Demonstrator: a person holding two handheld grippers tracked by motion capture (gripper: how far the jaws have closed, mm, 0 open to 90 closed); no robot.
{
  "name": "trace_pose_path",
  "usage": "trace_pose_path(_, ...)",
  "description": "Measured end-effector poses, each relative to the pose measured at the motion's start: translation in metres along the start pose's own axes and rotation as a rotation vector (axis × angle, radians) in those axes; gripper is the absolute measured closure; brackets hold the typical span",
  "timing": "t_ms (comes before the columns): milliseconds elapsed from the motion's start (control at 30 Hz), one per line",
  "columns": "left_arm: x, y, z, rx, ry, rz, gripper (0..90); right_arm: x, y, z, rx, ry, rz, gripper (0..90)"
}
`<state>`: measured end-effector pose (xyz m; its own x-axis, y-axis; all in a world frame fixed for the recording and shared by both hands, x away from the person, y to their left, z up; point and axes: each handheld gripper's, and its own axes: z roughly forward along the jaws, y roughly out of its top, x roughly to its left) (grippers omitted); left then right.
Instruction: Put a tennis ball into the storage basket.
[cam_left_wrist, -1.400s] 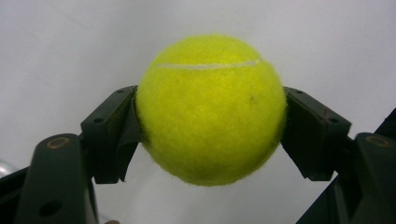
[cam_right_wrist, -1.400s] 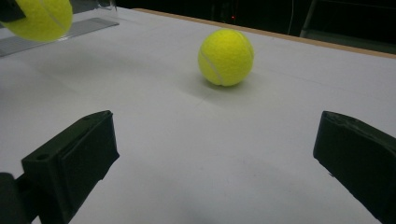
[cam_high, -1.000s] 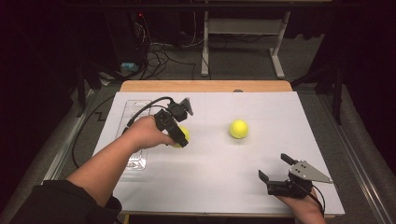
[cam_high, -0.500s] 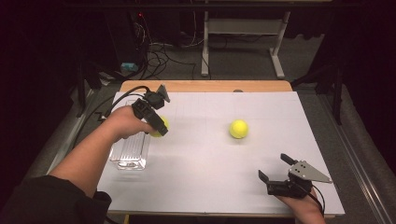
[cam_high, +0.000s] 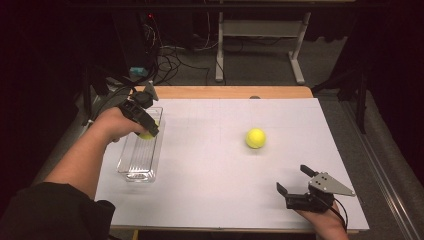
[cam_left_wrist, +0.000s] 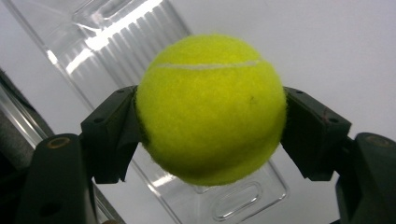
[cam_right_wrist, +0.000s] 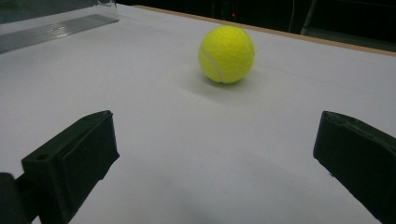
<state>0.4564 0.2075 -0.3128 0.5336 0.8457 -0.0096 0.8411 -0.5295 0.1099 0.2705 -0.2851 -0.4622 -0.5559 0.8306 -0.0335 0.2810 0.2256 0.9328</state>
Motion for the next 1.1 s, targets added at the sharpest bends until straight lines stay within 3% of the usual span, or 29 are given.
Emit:
trace_pose_path(300,0.025,0.003,0.012,0.011,0.056,-0.089,26.6,0.000,-0.001,0.001,0.006,-0.001,-0.004,0.0)
trace_pose_path(567,0.028,0.011,0.036,0.039,0.053,-0.106,26.5,0.000,-0.001,0.001,0.006,0.000,0.002,0.0)
trace_pose_path(800,0.026,0.017,0.043,0.047,0.056,-0.103,26.0,0.000,-0.002,0.002,0.011,0.002,-0.005,0.0)
trace_pose_path(833,0.026,0.018,0.042,0.036,0.065,-0.107,22.4,0.000,-0.002,0.002,0.013,0.001,-0.003,0.0)
trace_pose_path(867,0.026,0.018,0.040,0.032,0.064,-0.113,11.2,0.000,-0.002,0.002,0.014,0.001,-0.001,0.0)
trace_pose_path(900,0.026,0.018,0.038,0.019,0.051,-0.117,5.6,0.000,-0.002,0.002,0.014,0.001,0.000,0.0)
trace_pose_path(1100,0.017,0.013,0.028,-0.007,0.006,-0.081,0.9,-0.001,-0.002,0.002,0.010,-0.003,0.003,0.0)
